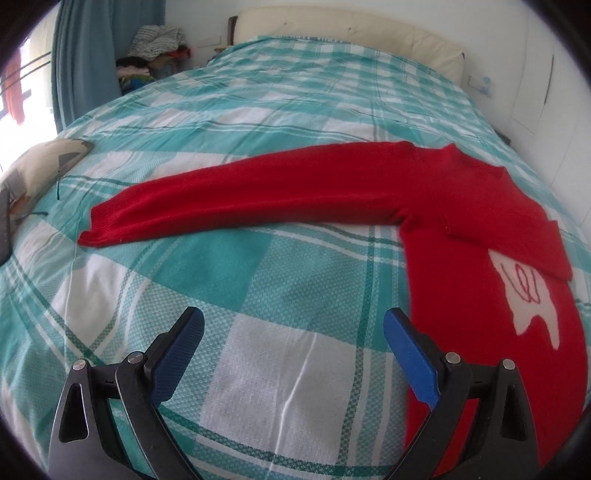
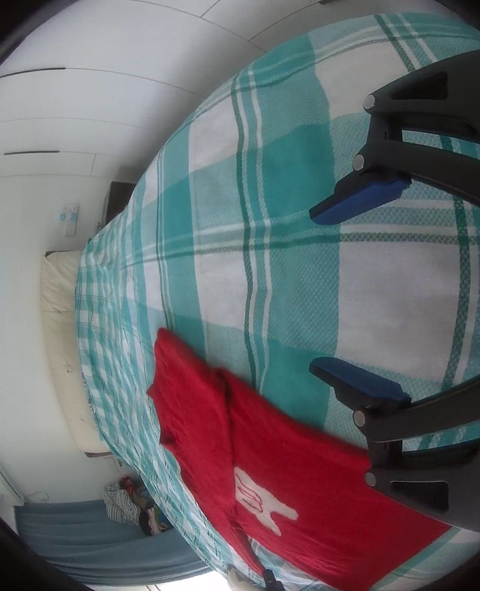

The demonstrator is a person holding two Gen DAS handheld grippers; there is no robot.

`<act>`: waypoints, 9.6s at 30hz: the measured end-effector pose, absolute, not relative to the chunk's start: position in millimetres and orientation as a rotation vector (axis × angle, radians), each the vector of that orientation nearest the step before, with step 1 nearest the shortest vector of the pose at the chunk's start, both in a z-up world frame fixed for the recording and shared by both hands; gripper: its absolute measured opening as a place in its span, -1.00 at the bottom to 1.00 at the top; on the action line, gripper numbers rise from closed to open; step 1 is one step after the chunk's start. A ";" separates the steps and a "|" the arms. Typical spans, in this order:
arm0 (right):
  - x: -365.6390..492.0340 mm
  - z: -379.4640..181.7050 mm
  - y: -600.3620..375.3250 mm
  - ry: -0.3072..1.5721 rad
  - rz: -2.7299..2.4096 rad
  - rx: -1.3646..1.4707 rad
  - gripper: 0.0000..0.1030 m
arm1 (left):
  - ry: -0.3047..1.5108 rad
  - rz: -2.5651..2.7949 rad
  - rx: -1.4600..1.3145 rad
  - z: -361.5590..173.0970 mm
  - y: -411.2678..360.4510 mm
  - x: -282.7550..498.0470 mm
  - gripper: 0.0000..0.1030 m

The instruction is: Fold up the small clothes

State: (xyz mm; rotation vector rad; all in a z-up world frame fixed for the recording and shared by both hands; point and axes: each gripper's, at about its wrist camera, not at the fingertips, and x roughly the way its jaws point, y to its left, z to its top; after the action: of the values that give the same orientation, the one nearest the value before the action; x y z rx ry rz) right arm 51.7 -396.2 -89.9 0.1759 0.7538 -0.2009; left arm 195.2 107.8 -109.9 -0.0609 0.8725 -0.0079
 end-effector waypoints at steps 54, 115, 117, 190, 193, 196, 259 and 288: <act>53.2 -92.3 -382.2 0.722 -0.202 0.122 0.44 | 1.079 -0.031 -0.008 -139.8 105.4 208.8 0.99; 58.8 -97.3 -383.1 0.732 -0.208 0.103 0.44 | 0.855 0.198 -0.674 -93.9 292.4 215.3 0.97; 57.9 -95.7 -381.9 0.728 -0.201 0.102 0.44 | 0.896 0.221 -0.709 -101.1 320.7 229.3 0.95; 58.2 -97.7 -409.0 0.722 -0.250 0.232 0.48 | 0.955 0.044 -0.188 -130.2 122.4 222.5 0.95; 60.8 -100.5 -407.0 0.736 -0.245 0.224 0.48 | 0.956 0.052 -0.164 -131.7 117.9 222.5 0.98; 62.7 -101.3 -405.6 0.743 -0.232 0.232 0.48 | 0.957 0.062 -0.141 -133.9 115.4 222.6 0.99; 73.2 -132.5 -388.3 0.868 -0.251 0.130 0.88 | 0.968 0.085 -0.092 -138.2 110.4 224.5 0.99; 73.2 -132.3 -387.9 0.869 -0.251 0.129 0.89 | 0.969 0.086 -0.091 -138.6 109.4 224.1 0.99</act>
State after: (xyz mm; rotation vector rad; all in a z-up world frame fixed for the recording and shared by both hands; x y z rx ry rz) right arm 73.2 -387.9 -132.3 0.1290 0.8687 -0.2513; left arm 224.1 109.4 -138.6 -0.0910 0.9687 0.0862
